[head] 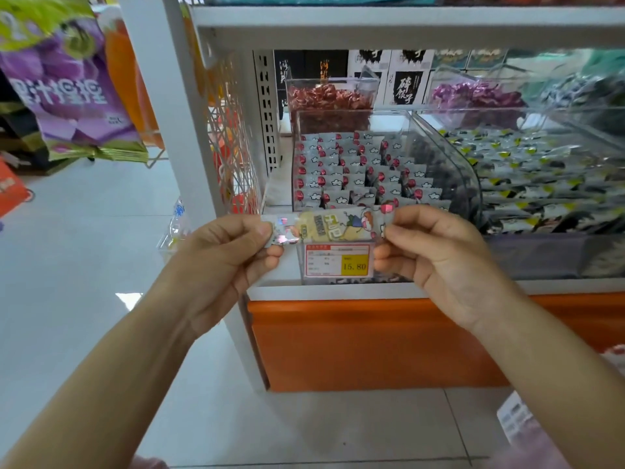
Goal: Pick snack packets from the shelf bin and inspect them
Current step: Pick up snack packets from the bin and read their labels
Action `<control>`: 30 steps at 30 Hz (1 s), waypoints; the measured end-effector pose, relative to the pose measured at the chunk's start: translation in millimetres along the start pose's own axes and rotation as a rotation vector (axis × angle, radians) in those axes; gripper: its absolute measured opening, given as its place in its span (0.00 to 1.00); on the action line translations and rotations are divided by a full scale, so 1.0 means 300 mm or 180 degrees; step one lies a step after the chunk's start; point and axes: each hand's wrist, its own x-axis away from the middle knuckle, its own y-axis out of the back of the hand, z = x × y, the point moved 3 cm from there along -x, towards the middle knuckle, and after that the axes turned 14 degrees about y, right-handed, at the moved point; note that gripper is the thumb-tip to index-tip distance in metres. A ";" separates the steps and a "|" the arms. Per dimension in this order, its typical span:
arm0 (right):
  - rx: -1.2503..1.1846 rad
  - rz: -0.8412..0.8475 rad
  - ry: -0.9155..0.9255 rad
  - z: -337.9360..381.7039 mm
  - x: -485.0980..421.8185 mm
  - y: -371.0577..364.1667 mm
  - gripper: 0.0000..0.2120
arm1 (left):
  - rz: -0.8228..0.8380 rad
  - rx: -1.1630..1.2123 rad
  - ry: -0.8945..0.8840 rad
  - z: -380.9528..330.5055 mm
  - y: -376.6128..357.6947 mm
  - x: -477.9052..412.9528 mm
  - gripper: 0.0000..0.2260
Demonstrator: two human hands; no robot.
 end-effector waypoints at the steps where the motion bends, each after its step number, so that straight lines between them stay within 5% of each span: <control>1: 0.0115 -0.0056 0.0084 0.003 0.000 0.008 0.04 | 0.0015 -0.0121 -0.0113 -0.004 -0.006 0.006 0.06; 7: 0.0374 0.0048 0.0500 0.030 -0.003 0.005 0.04 | -0.0280 -0.1106 -0.0924 -0.024 -0.018 0.032 0.08; 12: 0.1012 0.0119 0.1007 0.044 -0.012 -0.001 0.17 | 0.0189 -0.0753 -0.0718 -0.029 -0.046 0.039 0.09; 17: 0.1077 0.0209 0.1126 0.040 -0.008 -0.011 0.17 | -0.0102 -0.1191 -0.0904 -0.031 -0.057 0.037 0.16; 20: 0.0820 0.0259 0.0956 0.042 -0.010 -0.015 0.10 | -0.0125 -0.1305 -0.1000 -0.034 -0.058 0.035 0.14; 24: 0.1768 0.0476 0.1246 0.047 -0.003 -0.028 0.11 | -0.0202 -0.1537 -0.1167 -0.032 -0.065 0.037 0.13; 30: 0.2161 0.0409 0.1681 0.061 0.000 -0.057 0.02 | -0.0284 -0.1650 -0.1155 -0.032 -0.078 0.038 0.13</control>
